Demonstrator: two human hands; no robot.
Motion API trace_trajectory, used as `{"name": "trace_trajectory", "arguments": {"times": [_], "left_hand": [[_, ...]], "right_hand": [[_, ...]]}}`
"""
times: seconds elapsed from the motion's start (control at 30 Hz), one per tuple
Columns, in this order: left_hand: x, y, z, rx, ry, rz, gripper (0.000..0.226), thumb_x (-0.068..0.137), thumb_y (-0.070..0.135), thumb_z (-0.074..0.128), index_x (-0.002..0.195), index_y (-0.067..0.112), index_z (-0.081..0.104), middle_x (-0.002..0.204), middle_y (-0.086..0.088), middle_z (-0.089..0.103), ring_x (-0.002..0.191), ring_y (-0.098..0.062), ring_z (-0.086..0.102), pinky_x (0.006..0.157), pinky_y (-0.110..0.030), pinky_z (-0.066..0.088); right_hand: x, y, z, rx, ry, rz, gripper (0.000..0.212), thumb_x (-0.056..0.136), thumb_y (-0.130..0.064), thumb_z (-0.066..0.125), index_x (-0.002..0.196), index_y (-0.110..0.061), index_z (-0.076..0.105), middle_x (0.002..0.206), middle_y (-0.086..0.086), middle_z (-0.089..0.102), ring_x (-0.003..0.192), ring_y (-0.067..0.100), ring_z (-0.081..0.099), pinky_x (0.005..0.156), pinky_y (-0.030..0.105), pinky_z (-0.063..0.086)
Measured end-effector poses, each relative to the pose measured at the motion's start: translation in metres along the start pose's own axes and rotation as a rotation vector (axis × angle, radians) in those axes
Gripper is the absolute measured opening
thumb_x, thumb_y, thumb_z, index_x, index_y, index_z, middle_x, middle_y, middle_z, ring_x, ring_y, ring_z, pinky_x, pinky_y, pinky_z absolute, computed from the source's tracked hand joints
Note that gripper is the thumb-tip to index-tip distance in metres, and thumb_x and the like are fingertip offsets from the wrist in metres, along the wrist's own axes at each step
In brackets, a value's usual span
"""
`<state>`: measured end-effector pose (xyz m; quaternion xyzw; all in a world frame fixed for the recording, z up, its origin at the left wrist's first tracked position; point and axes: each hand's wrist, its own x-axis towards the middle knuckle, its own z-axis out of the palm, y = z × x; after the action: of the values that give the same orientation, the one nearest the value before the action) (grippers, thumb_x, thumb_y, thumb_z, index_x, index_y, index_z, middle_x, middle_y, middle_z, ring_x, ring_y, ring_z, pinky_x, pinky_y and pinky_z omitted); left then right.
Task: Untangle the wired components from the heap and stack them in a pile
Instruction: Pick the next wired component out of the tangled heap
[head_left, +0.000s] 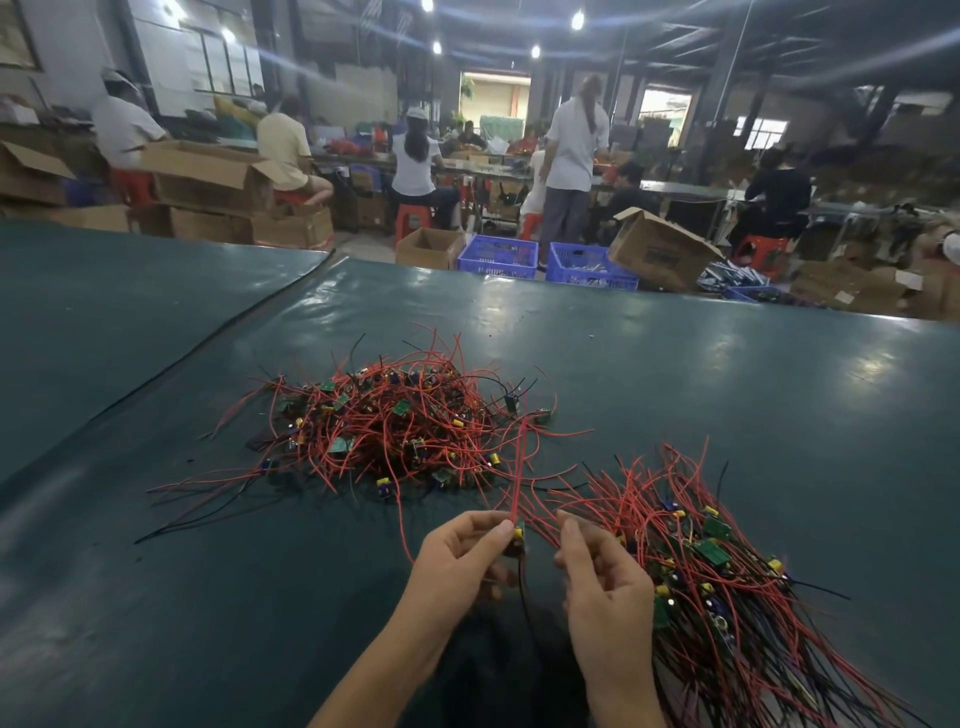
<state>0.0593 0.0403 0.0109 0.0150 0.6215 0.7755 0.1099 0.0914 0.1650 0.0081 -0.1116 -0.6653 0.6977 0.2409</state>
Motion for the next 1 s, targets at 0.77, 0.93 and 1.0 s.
{"name": "trace_trajectory", "arguments": {"times": [0.77,0.93,1.0], "left_hand": [[-0.005,-0.017,-0.005,0.654,-0.273,0.325,0.028,0.092,0.025,0.049,0.102,0.045,0.065,0.095,0.015,0.073,0.089,-0.002,0.069,0.078,-0.022,0.055],[-0.006,-0.018,-0.001,0.879,-0.291,0.391,0.025,0.09,0.026,0.045,0.104,0.046,0.053,0.082,0.027,0.06,0.08,0.006,0.052,0.071,-0.007,0.04],[-0.004,-0.019,-0.002,1.047,-0.268,0.467,0.027,0.092,0.026,0.043,0.113,0.038,0.056,0.099,0.026,0.06,0.086,0.002,0.045,0.088,-0.021,0.042]], "right_hand": [[-0.012,0.008,0.005,-0.16,-0.179,-0.088,0.007,0.087,-0.02,0.069,0.093,-0.022,0.073,0.082,-0.004,0.071,0.077,0.009,0.068,0.068,0.022,0.055],[-0.009,0.01,0.004,-0.143,-0.139,-0.082,0.006,0.086,-0.025,0.068,0.088,-0.024,0.074,0.079,-0.002,0.069,0.072,0.011,0.066,0.064,0.02,0.052],[-0.008,0.013,0.003,-0.161,-0.163,-0.049,0.005,0.087,-0.024,0.069,0.089,-0.025,0.073,0.08,-0.001,0.069,0.073,0.013,0.067,0.067,0.025,0.054]]}}
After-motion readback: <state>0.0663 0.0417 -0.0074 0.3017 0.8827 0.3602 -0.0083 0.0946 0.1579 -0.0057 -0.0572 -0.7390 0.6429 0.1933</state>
